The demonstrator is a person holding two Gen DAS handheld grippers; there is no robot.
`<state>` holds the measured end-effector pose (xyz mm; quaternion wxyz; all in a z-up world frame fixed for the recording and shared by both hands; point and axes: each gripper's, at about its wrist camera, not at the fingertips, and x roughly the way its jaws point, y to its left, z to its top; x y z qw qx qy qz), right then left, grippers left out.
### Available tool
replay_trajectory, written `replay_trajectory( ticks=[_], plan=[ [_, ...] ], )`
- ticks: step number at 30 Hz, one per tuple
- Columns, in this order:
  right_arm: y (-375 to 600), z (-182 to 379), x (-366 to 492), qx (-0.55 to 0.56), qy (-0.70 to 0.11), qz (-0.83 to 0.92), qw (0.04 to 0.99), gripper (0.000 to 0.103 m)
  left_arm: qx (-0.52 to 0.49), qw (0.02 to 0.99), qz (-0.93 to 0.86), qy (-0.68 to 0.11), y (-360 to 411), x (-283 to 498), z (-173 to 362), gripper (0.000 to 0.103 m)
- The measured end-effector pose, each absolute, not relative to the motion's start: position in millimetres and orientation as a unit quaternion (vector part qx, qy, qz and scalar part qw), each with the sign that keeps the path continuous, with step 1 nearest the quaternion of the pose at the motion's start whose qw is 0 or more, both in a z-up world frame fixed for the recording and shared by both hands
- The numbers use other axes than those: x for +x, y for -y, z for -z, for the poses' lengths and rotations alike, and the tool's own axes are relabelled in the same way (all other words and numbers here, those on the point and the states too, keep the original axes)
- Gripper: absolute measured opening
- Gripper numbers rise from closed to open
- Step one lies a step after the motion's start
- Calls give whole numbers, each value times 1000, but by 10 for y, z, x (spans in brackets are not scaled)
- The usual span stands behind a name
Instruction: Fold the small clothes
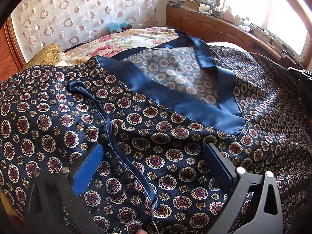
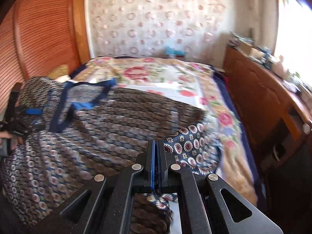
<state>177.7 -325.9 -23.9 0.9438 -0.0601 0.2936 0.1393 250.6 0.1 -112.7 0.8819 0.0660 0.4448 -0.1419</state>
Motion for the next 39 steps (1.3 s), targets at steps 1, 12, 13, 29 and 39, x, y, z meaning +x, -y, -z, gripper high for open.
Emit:
replay_trajectory(
  ticks=[1, 12, 13, 29, 39],
  plan=[
    [3178, 256, 1785, -65, -296, -150, 941, 2, 66, 882, 142, -445, 3, 2512, 1129, 102],
    [2896, 765, 2074, -67, -365, -187, 909, 2, 66, 882, 142, -445, 5, 2513, 1125, 103],
    [2899, 773, 2081, -63, -364, -187, 910, 2, 66, 882, 142, -445, 3, 2512, 1126, 103],
    [3520, 360, 1902, -39, -341, -71, 937, 44, 66, 882, 142, -445, 3, 2514, 1128, 103],
    [3664, 644, 2157, 16, -379, -89, 921, 44, 65, 882, 142, -445, 3, 2513, 1128, 103]
  ],
)
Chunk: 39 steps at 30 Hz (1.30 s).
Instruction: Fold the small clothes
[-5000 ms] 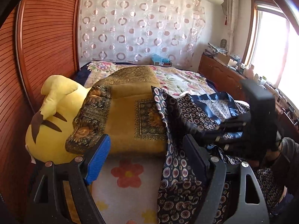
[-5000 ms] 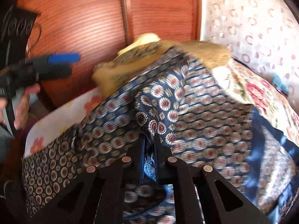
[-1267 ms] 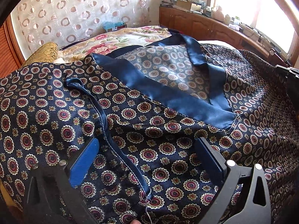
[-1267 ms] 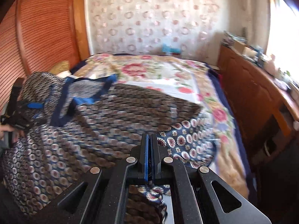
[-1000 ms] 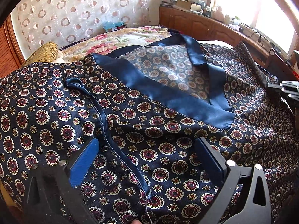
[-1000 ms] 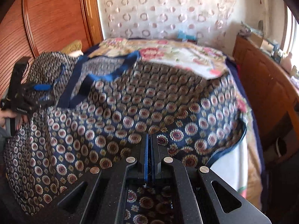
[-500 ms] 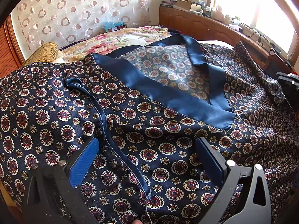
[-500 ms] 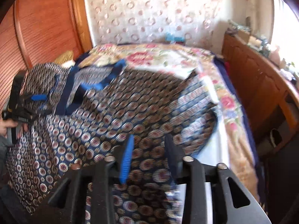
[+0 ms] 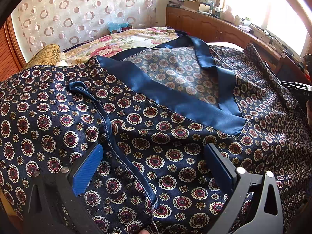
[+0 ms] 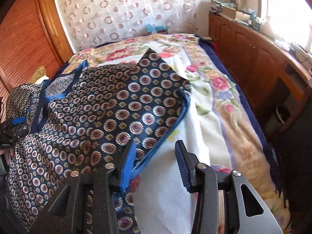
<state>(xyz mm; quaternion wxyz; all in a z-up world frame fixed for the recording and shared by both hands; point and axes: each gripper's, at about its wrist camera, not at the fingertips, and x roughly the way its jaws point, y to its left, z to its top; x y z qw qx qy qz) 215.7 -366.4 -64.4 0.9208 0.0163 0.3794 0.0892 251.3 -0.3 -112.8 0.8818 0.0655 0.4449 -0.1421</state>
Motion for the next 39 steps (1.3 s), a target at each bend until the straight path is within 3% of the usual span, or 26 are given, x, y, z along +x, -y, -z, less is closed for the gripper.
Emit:
replay_trajectory(
  ticks=[3, 7, 10, 19, 29, 33, 35, 39],
  plan=[
    [3664, 661, 2168, -29, -374, -86, 923, 35, 66, 882, 142, -445, 4, 2514, 1128, 103],
    [3599, 677, 2196, -56, -375, -106, 919, 4, 65, 882, 142, -445, 3, 2513, 1128, 103],
    [3541, 638, 2204, -78, -364, -104, 922, 3, 65, 882, 142, -445, 3, 2511, 1130, 103],
    [3279, 185, 2189, -74, -295, -146, 941, 3, 57, 885, 134, -442, -17, 2465, 1063, 103],
    [2861, 216, 2322, -90, -291, -226, 925, 3, 24, 921, 101, -375, -248, 2292, 638, 103],
    [2918, 214, 2409, -88, -294, -217, 927, 20, 13, 928, 94, -360, -352, 2278, 520, 103],
    [2998, 208, 2433, -86, -292, -198, 932, 34, 12, 931, 88, -353, -395, 2276, 473, 103],
    [3171, 392, 2653, -115, -318, -123, 933, 38, 5, 937, 76, -342, -504, 2254, 401, 103]
  ],
)
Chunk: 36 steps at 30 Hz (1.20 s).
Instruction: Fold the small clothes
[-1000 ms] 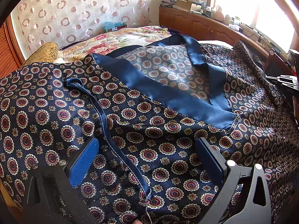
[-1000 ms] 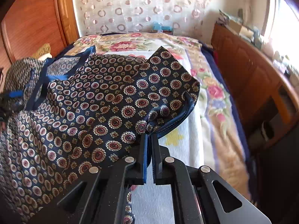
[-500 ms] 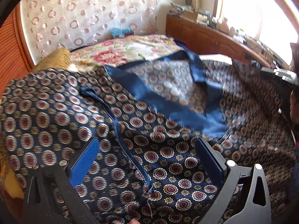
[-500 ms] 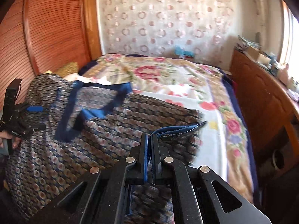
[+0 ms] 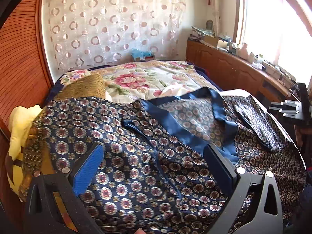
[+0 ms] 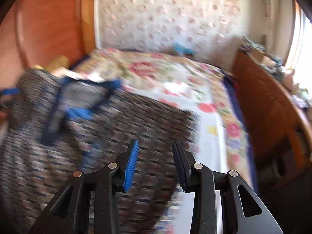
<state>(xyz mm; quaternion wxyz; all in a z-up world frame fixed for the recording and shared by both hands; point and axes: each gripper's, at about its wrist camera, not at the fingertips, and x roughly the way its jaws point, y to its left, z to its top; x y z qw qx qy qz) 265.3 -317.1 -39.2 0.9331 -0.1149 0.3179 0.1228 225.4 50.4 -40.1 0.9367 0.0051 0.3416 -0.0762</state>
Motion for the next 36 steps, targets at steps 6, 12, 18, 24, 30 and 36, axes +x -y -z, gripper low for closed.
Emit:
replay_trajectory(
  ticks=[6, 12, 18, 24, 30, 36],
  plan=[
    [3404, 696, 3056, -68, -380, -99, 917, 38, -2, 942, 44, -332, -779, 2230, 354, 103],
    [3436, 696, 3173, -59, -381, -107, 916, 37, -9, 944, 15, -329, -1024, 2237, 359, 103],
    [3516, 684, 3147, -62, -374, -141, 915, 4, -15, 946, -5, -325, -1168, 2274, 369, 103],
    [3622, 644, 3109, -64, -353, -120, 926, 2, -20, 947, -21, -319, -1280, 2291, 361, 103],
    [3634, 645, 3105, -46, -355, -128, 925, 2, -23, 944, -30, -327, -1382, 2379, 400, 103],
    [3639, 633, 3231, -51, -354, -118, 927, 35, -20, 941, -38, -337, -1515, 2471, 435, 103]
  ],
)
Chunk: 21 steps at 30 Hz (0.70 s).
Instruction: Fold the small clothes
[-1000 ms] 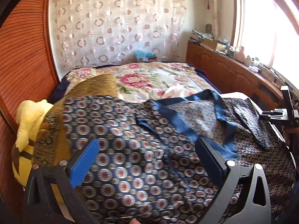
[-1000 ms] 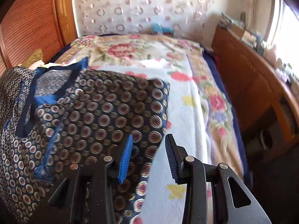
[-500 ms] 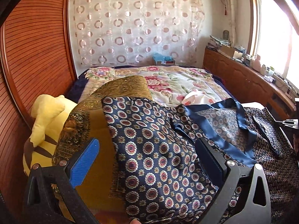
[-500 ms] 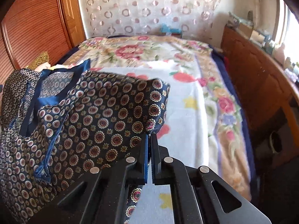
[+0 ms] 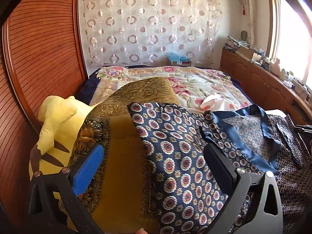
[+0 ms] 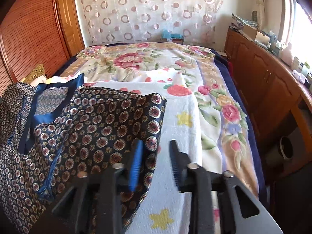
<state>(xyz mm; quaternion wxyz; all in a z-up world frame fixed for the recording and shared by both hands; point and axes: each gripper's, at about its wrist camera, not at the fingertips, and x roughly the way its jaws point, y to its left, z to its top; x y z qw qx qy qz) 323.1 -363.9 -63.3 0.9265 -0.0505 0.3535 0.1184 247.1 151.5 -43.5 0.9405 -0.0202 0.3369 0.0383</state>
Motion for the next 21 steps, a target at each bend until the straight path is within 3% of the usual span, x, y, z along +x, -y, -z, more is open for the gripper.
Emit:
replay_trajectory(
  ticks=[6, 10, 13, 21],
  plan=[
    [3611, 676, 3470, -61, -364, -113, 923, 38, -25, 938, -18, -344, -1620, 2558, 437, 102],
    [3605, 689, 3594, -63, -362, -117, 923, 38, -27, 936, -4, -351, -1671, 2645, 391, 91],
    [3592, 693, 3644, -63, -358, -118, 924, 38, -29, 933, -4, -358, -1715, 2732, 376, 76],
    [3564, 735, 3658, -69, -351, -115, 926, 40, -48, 927, -3, -372, -1799, 2948, 391, 66]
  ],
)
